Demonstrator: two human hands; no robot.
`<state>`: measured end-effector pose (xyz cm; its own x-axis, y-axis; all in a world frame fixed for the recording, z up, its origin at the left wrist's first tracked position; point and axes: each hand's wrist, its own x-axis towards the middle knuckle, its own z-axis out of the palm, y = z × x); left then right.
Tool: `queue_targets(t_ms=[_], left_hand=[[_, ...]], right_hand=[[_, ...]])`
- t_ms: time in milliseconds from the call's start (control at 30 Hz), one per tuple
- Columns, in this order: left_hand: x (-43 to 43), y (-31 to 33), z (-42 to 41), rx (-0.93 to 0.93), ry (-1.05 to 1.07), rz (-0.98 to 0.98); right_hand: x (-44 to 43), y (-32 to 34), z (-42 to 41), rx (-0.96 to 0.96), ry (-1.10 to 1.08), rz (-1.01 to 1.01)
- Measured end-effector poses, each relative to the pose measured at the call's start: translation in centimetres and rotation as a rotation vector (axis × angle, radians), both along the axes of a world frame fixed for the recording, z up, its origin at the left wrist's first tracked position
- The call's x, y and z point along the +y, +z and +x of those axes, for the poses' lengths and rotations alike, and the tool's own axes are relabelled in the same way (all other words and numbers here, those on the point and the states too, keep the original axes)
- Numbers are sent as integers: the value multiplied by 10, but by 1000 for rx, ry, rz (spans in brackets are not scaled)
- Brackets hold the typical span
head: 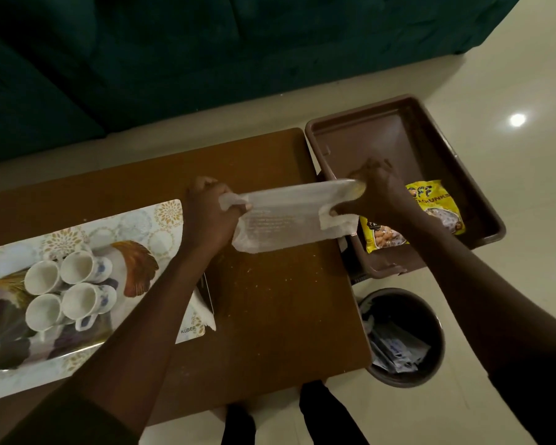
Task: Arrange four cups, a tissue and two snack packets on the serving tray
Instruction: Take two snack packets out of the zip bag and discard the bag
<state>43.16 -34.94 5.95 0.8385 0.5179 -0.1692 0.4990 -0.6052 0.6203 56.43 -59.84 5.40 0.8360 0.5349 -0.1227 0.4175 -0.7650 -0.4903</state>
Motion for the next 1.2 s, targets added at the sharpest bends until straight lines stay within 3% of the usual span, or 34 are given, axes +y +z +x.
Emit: queue_targets(t_ms=[100,167,267,533,600,667,833,1000,1100,1200], left_hand=[[-8,8,-5,69,-19,-435],[-20,11,-7,182,-112,-591],[-48,3,-4,220,-162,-593],[-90,-15,11,185,-238,-415],[-86,-18,15,237,-145,-343],[-87,-15,18,269,13,-399],[-74,-3,15,356,329,-926],[-79,-6,-3,376,473,-1269],[-90,-10,-14,348,365,-1480],[-104,-12,-12,386,161,-1540]], right_hand=[[-2,0,2,75,-162,114],[2,1,-1,62,-224,134],[15,5,-18,-99,-285,247],[43,7,-59,-216,-360,337],[43,9,-65,-235,-330,352],[32,10,-76,-263,-258,358],[29,-11,-123,-134,-26,449],[18,-27,-147,152,44,290],[2,-33,-154,-25,1,273],[-19,-29,-160,-47,-72,315]])
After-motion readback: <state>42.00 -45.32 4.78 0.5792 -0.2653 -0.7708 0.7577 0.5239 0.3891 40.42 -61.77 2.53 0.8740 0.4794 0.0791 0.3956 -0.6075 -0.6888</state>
